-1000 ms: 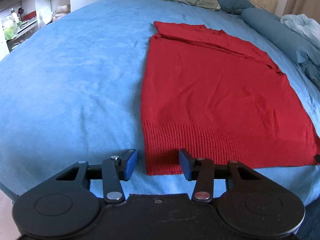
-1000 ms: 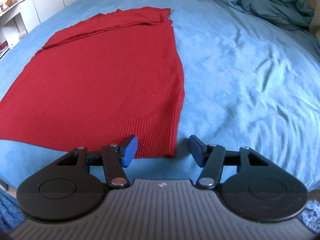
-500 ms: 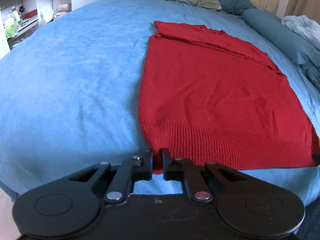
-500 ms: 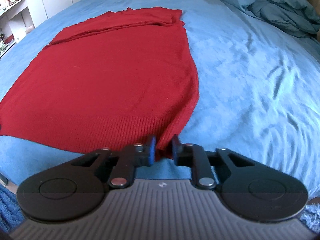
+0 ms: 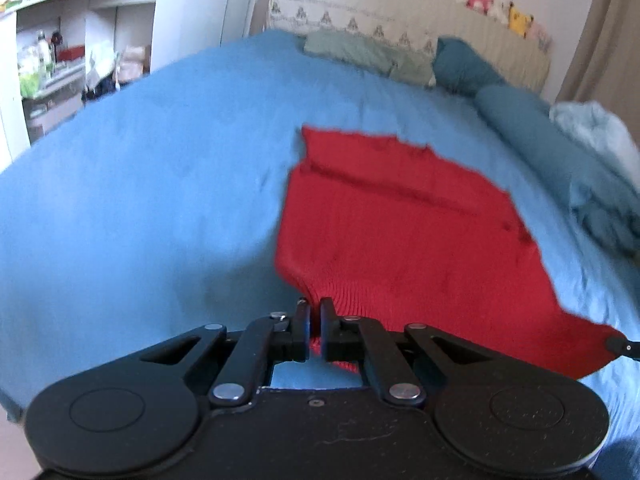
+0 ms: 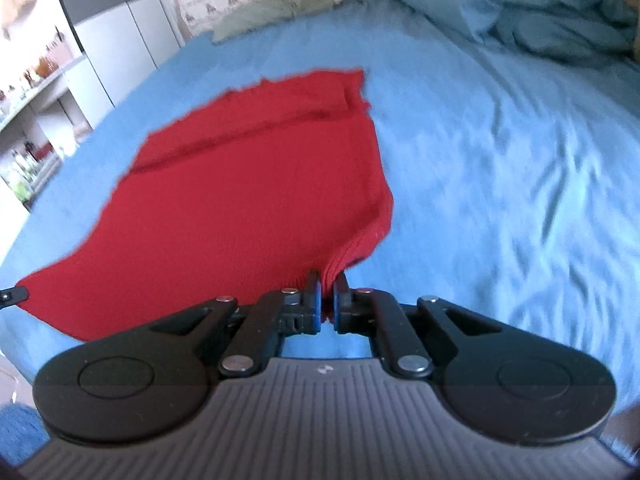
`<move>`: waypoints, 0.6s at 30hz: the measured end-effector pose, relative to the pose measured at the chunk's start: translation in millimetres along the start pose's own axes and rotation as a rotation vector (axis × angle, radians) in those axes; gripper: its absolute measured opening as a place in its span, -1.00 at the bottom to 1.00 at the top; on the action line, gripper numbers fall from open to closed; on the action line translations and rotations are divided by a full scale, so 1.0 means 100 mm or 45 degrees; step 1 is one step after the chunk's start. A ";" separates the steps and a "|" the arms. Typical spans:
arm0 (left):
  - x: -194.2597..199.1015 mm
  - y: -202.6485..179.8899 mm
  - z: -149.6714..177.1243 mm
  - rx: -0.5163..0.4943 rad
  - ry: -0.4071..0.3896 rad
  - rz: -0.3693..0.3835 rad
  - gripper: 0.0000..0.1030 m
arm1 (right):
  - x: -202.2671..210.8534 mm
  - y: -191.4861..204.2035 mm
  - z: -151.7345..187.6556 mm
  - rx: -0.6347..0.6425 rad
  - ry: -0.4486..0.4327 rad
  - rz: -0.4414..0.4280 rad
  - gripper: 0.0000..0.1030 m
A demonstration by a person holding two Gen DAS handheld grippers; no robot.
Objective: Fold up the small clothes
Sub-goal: 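Lift the hem with the right tool while the left tool grips the hem too, folding toward the collar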
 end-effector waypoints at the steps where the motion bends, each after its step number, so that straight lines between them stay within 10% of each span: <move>1: -0.01 -0.02 -0.10 0.011 -0.015 -0.001 -0.92 | -0.01 0.04 -0.13 -0.006 -0.018 -0.017 -0.61; 10: -0.87 -0.31 -1.52 0.066 -0.196 -0.028 -0.92 | -0.71 0.12 -1.66 -0.192 -0.158 -0.115 -0.61; 18: -2.80 -0.47 -2.10 -0.109 -0.201 -0.206 -0.92 | -2.62 0.08 -2.58 -0.123 -0.197 -0.037 -0.61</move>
Point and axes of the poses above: each gripper's, at about its wrist camera, not at the fingertips, and x roughly against the way its jaws point, y to its left, z to its underside, the point moved 10 cm from there along -x, roughly the way its jaws point, and after that the axes turned 12 degrees about -y, right-handed, at the moved point
